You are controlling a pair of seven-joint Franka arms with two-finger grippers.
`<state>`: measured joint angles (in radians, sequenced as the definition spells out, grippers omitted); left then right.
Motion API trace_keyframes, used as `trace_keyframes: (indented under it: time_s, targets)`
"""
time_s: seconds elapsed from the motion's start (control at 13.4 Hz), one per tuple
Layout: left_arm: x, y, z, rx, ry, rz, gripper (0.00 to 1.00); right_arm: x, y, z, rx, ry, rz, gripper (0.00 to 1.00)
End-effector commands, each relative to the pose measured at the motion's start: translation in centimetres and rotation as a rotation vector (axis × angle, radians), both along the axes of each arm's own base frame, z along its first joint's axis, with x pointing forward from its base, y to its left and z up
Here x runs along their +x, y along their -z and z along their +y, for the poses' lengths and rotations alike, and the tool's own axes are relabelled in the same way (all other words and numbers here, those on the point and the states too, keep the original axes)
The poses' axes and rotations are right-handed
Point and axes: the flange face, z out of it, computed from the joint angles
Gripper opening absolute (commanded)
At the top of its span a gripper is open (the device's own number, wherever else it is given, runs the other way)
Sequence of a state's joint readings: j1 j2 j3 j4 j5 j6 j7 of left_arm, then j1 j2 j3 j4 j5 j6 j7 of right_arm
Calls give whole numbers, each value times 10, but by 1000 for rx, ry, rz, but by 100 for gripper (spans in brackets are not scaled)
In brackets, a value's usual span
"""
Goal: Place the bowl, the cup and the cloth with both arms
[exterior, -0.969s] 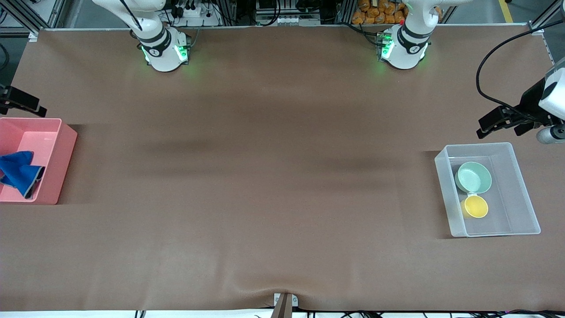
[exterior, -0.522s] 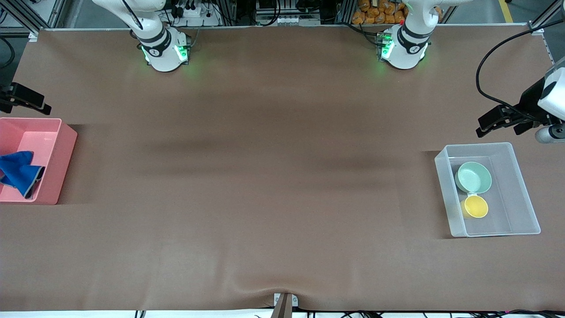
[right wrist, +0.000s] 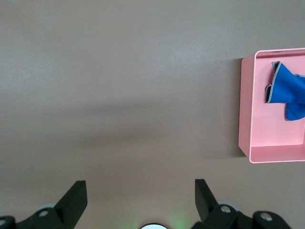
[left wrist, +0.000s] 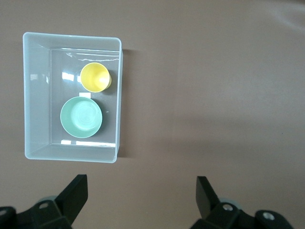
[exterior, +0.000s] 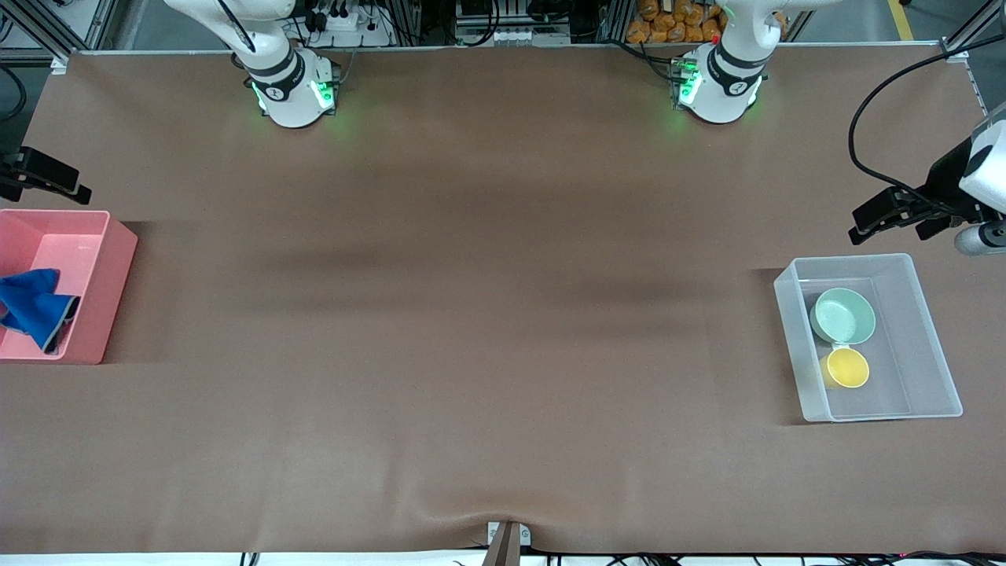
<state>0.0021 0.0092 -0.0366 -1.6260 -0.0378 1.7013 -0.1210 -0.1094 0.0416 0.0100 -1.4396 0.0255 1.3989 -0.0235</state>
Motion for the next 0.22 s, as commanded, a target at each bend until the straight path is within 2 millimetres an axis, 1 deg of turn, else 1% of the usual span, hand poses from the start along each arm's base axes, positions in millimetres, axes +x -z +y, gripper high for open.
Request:
trace_keyframes:
  time_s: [0.0, 0.15]
  targets:
    - [-1, -5, -1, -9, 12, 11, 100, -9, -6, 2, -3, 1, -4, 100]
    - [-1, -5, -1, -9, 9, 11, 100, -9, -6, 2, -3, 1, -4, 100]
